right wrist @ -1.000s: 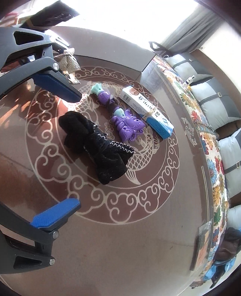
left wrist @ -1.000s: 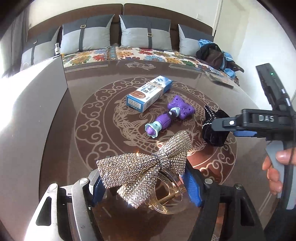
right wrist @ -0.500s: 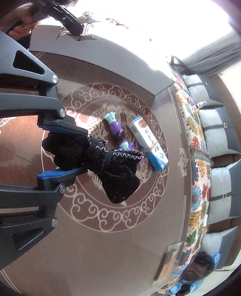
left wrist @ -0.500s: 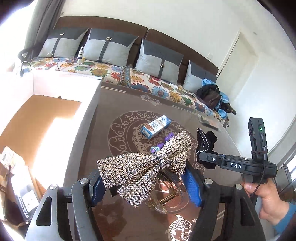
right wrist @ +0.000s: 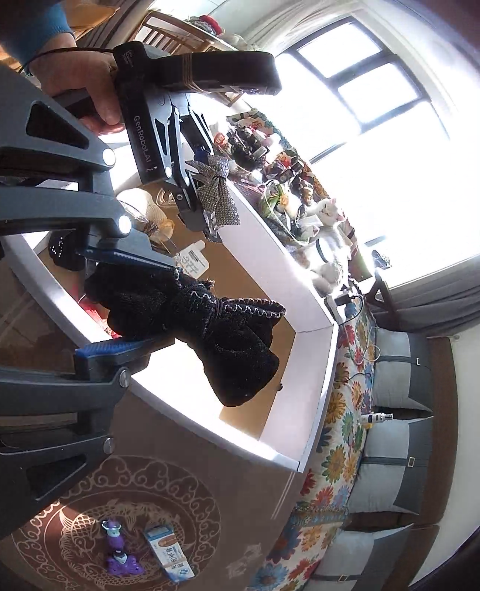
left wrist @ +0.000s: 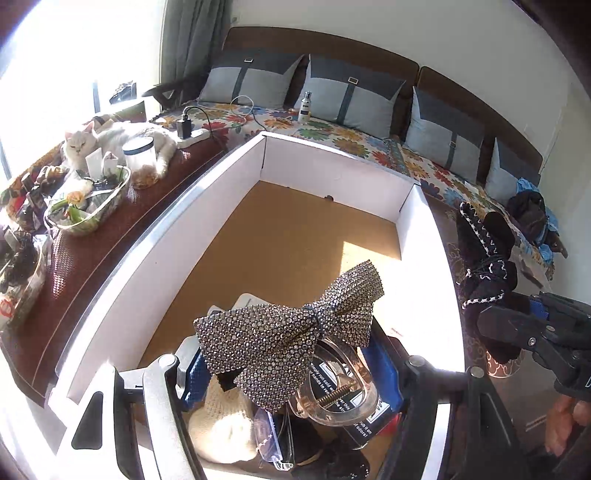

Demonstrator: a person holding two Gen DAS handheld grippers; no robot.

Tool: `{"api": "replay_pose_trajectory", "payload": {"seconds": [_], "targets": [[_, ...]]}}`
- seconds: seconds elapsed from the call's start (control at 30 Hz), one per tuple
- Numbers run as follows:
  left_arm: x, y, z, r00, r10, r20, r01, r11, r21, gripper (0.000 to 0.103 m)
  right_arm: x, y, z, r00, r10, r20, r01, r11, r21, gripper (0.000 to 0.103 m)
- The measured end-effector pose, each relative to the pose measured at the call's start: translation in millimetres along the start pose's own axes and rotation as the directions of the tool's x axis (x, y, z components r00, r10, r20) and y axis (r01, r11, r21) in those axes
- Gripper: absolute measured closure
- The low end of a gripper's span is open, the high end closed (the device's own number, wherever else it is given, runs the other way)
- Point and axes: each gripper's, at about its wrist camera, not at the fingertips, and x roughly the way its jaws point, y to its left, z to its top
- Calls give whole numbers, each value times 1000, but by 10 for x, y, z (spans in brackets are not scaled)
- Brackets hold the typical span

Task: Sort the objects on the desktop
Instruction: 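Drop the black scrunchie into the cardboard box with the right gripper while the left gripper holds the bow, then carry the bow over the cardboard box and open the left gripper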

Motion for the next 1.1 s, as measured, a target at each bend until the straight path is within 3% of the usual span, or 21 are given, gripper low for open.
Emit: {"api": "replay_pose_trajectory", "payload": {"seconds": [0.07, 0.13, 0.2, 0.3, 0.43, 0.6, 0.77, 0.8, 0.93, 1.03, 1.1], "targets": [[162, 102, -67, 997, 42, -65, -43, 999, -17, 31, 203, 118, 9, 1000, -8, -26, 8, 1000, -19, 57], [266, 189, -196, 990, 64, -123, -70, 997, -45, 28, 333, 138, -13, 998, -24, -53, 22, 999, -27, 29], [258, 265, -320, 989, 54, -136, -65, 995, -74, 28, 325, 89, -38, 999, -31, -43, 31, 999, -15, 27], [116, 218, -395, 994, 57, -90, -65, 993, -96, 27, 114, -52, -113, 999, -36, -7, 36, 999, 4, 25], [-152, -75, -397, 1000, -23, -12, 22, 995, -101, 27, -285, -374, -363, 986, -149, 75, 150, 989, -8, 13], [-485, -877, -457, 984, -171, 50, 171, 985, 18, 26, -659, -1160, -1033, 931, -357, 74, 350, 932, 91, 11], [-574, -1804, -639, 947, -319, 33, 311, 939, 148, 2, -885, -2044, -1764, 864, -501, -42, 496, 835, 237, 11], [-521, -1973, -685, 943, -332, 14, 325, 931, 168, 2, -932, -2185, -1882, 855, -516, -60, 512, 817, 265, 11], [-74, -2500, -928, 947, -311, -81, 322, 924, 207, 2, -1112, -2598, -2220, 832, -545, -103, 544, 767, 341, 11], [339, -2702, -1077, 941, -300, -158, 326, 927, 183, 2, -1123, -2697, -2323, 825, -554, -114, 556, 757, 343, 11], [448, -2775, -1144, 944, -284, -170, 313, 933, 177, 2, -1105, -2743, -2369, 827, -548, -124, 555, 759, 341, 11]]}}
